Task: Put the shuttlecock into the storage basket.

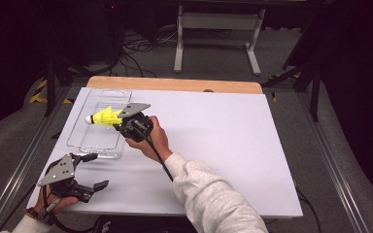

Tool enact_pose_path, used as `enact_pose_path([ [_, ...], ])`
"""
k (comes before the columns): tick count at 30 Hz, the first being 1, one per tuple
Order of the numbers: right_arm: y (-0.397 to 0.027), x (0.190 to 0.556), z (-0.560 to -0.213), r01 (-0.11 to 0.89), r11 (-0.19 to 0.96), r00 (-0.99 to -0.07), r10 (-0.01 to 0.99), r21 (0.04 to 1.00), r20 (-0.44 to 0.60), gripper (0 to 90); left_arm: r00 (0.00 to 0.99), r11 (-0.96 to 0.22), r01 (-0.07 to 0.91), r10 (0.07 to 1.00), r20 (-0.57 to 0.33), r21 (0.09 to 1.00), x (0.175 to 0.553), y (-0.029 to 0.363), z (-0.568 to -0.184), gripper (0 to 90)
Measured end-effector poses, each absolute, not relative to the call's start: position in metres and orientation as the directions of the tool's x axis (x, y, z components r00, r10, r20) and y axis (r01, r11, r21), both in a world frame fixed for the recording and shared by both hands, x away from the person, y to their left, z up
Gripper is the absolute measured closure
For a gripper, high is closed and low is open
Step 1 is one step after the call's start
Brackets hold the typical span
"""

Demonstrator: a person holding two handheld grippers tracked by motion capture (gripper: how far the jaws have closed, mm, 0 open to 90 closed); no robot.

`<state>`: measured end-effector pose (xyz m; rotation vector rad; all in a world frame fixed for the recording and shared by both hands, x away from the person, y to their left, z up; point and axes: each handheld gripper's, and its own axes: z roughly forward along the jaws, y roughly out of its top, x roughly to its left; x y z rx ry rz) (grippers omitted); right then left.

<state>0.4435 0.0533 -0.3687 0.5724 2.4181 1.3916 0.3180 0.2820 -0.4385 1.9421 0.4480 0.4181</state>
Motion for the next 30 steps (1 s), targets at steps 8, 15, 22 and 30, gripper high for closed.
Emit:
enact_pose_path([
  [8, 0.064, 0.448, -0.37, 0.202, 0.461, -0.886, 0.463, 0.864, -0.04, 88.2, 0.869, -0.368, 0.125, 0.488, 0.077, 0.922, 0.318, 0.284, -0.439, 6.0],
  [15, 0.072, 0.449, -0.372, 0.205, 0.471, -0.89, 0.454, 0.858, -0.036, 88.2, 0.869, -0.371, 0.12, 0.488, 0.084, 0.921, 0.317, 0.284, -0.439, 6.1],
  [22, 0.078, 0.45, -0.371, 0.198, 0.486, -0.893, 0.447, 0.851, -0.048, 88.1, 0.872, -0.369, 0.12, 0.483, 0.08, 0.922, 0.317, 0.284, -0.439, 6.1],
  [30, 0.086, 0.454, -0.377, 0.211, 0.501, -0.896, 0.443, 0.839, -0.038, 88.1, 0.876, -0.364, 0.122, 0.476, 0.072, 0.923, 0.317, 0.284, -0.439, 6.1],
])
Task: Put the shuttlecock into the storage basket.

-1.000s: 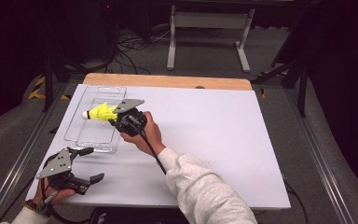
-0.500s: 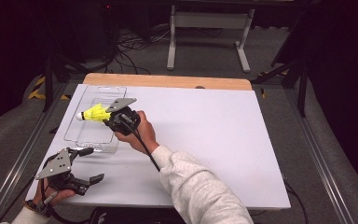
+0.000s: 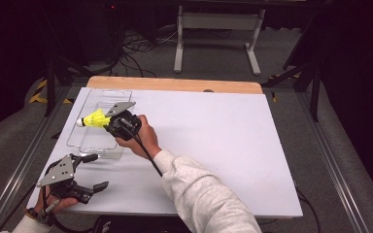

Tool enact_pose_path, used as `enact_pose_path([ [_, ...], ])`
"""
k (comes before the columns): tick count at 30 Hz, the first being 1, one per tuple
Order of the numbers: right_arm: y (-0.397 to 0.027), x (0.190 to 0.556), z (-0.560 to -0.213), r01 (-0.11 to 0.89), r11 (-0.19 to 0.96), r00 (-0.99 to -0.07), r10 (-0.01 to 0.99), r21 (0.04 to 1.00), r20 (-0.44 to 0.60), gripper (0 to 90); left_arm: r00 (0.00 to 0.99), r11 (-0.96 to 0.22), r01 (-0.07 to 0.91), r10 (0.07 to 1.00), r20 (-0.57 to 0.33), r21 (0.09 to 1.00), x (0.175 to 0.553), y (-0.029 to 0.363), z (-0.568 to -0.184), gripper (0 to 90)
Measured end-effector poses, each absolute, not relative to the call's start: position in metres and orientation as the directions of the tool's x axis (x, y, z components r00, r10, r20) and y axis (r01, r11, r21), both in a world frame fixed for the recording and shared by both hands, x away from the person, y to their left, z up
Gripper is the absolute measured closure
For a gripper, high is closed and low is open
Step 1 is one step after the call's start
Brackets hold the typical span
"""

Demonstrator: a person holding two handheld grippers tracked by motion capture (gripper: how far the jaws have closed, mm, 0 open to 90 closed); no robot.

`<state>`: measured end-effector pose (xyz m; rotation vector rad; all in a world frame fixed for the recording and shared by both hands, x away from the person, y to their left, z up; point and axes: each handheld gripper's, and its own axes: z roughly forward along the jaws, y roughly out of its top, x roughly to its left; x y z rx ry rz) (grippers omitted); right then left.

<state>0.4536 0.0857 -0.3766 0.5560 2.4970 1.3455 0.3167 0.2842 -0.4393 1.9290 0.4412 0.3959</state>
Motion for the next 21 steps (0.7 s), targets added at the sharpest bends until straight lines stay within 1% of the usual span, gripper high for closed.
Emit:
enact_pose_path([
  [21, 0.105, 0.46, -0.396, 0.231, 0.569, -0.906, 0.421, 0.789, -0.038, 88.1, 0.886, -0.371, 0.124, 0.46, 0.066, 0.92, 0.317, 0.282, -0.442, 6.1],
])
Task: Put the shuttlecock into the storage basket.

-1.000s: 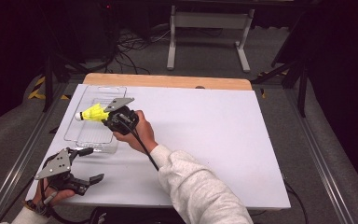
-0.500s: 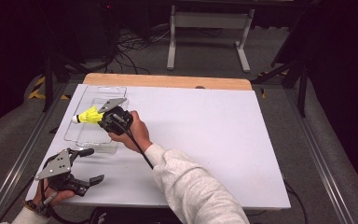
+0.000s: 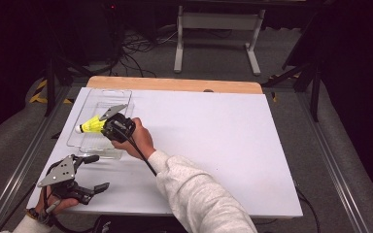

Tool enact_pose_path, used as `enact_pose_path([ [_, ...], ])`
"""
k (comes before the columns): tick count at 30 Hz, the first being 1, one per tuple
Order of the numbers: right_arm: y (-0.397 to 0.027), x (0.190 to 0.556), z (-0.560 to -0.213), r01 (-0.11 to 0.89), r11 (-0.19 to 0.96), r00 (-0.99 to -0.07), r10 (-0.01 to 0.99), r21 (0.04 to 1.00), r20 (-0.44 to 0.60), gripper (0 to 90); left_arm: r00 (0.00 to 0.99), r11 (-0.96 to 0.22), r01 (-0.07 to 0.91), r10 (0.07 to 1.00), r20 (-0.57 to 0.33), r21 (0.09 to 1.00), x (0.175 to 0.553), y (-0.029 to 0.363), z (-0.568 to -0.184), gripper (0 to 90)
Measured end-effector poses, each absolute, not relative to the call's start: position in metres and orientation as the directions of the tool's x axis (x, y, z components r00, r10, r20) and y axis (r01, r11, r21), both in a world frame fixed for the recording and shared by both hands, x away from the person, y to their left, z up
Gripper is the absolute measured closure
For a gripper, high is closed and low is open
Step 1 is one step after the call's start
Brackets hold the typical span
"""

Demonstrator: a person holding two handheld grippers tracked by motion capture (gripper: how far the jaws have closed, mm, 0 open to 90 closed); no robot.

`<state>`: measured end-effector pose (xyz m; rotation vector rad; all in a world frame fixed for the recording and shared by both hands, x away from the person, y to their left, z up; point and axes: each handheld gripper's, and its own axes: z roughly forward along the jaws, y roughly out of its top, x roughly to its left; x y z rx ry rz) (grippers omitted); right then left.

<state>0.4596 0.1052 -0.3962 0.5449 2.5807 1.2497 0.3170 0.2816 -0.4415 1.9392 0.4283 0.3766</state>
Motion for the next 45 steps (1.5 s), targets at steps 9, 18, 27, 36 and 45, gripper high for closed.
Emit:
enact_pose_path([
  [9, 0.115, 0.464, -0.405, 0.229, 0.629, -0.913, 0.404, 0.743, -0.06, 87.9, 0.893, -0.381, 0.133, 0.446, 0.056, 0.915, 0.318, 0.278, -0.444, 6.1],
  [18, 0.119, 0.471, -0.418, 0.261, 0.662, -0.914, 0.404, 0.702, -0.042, 84.0, 0.895, -0.389, 0.133, 0.442, 0.058, 0.912, 0.318, 0.277, -0.445, 6.1],
  [27, 0.116, 0.468, -0.416, 0.268, 0.652, -0.908, 0.417, 0.709, -0.04, 63.7, 0.896, -0.388, 0.132, 0.441, 0.058, 0.912, 0.318, 0.277, -0.445, 6.1],
  [36, 0.107, 0.459, -0.404, 0.268, 0.637, -0.898, 0.437, 0.723, -0.051, 44.3, 0.89, -0.38, 0.135, 0.452, 0.056, 0.915, 0.318, 0.28, -0.444, 6.1],
  [45, 0.092, 0.448, -0.388, 0.188, 0.614, -0.887, 0.442, 0.767, -0.136, 37.8, 0.89, -0.379, 0.133, 0.452, 0.058, 0.916, 0.318, 0.28, -0.444, 6.0],
])
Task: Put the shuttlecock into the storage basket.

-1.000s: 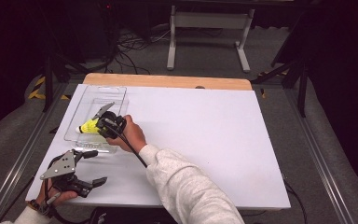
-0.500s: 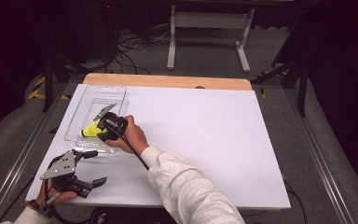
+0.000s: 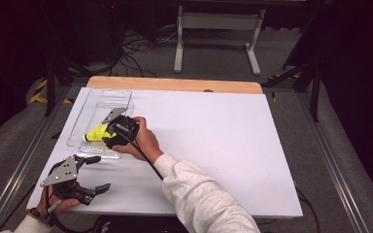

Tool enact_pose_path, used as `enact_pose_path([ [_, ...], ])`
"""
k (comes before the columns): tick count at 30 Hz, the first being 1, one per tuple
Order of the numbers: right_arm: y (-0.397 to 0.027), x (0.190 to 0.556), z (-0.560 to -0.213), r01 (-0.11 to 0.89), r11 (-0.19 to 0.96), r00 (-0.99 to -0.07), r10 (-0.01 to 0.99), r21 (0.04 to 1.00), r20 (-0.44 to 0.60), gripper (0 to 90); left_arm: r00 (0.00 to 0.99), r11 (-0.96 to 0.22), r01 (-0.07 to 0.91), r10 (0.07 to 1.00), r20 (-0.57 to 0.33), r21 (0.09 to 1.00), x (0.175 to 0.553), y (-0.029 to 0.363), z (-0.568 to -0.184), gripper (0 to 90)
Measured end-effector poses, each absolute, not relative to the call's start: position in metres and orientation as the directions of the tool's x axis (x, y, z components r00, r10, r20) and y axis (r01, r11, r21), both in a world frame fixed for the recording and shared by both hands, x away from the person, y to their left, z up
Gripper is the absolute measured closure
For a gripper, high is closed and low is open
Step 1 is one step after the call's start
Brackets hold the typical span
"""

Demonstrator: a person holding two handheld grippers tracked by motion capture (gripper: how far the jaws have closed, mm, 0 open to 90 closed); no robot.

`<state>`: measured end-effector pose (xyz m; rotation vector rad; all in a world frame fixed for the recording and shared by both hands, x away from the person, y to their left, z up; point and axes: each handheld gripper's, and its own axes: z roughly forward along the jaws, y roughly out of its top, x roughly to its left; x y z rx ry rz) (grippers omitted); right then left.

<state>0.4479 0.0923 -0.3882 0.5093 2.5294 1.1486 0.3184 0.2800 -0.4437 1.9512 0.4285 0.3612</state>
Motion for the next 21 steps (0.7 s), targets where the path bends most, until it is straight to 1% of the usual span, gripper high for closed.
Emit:
enact_pose_path([
  [1, 0.092, 0.448, -0.388, 0.188, 0.614, -0.887, 0.442, 0.767, -0.136, 37.8, 0.89, -0.377, 0.135, 0.453, 0.055, 0.917, 0.318, 0.28, -0.444, 6.0],
  [7, 0.082, 0.44, -0.381, 0.11, 0.615, -0.877, 0.429, 0.781, -0.215, 36.6, 0.887, -0.382, 0.132, 0.458, 0.063, 0.915, 0.319, 0.28, -0.443, 6.1],
  [14, 0.075, 0.44, -0.376, 0.087, 0.608, -0.876, 0.423, 0.789, -0.23, 32.8, 0.884, -0.382, 0.129, 0.463, 0.068, 0.915, 0.319, 0.281, -0.443, 6.0],
  [17, 0.071, 0.439, -0.373, 0.079, 0.6, -0.872, 0.429, 0.796, -0.237, 29.2, 0.882, -0.382, 0.129, 0.466, 0.07, 0.915, 0.319, 0.282, -0.442, 6.0],
  [18, 0.07, 0.438, -0.373, 0.073, 0.608, -0.863, 0.435, 0.791, -0.255, 25.4, 0.882, -0.379, 0.131, 0.467, 0.067, 0.916, 0.32, 0.282, -0.443, 6.0],
  [21, 0.066, 0.437, -0.371, 0.074, 0.594, -0.863, 0.44, 0.801, -0.247, 22.2, 0.88, -0.378, 0.13, 0.469, 0.068, 0.917, 0.319, 0.283, -0.442, 6.0],
])
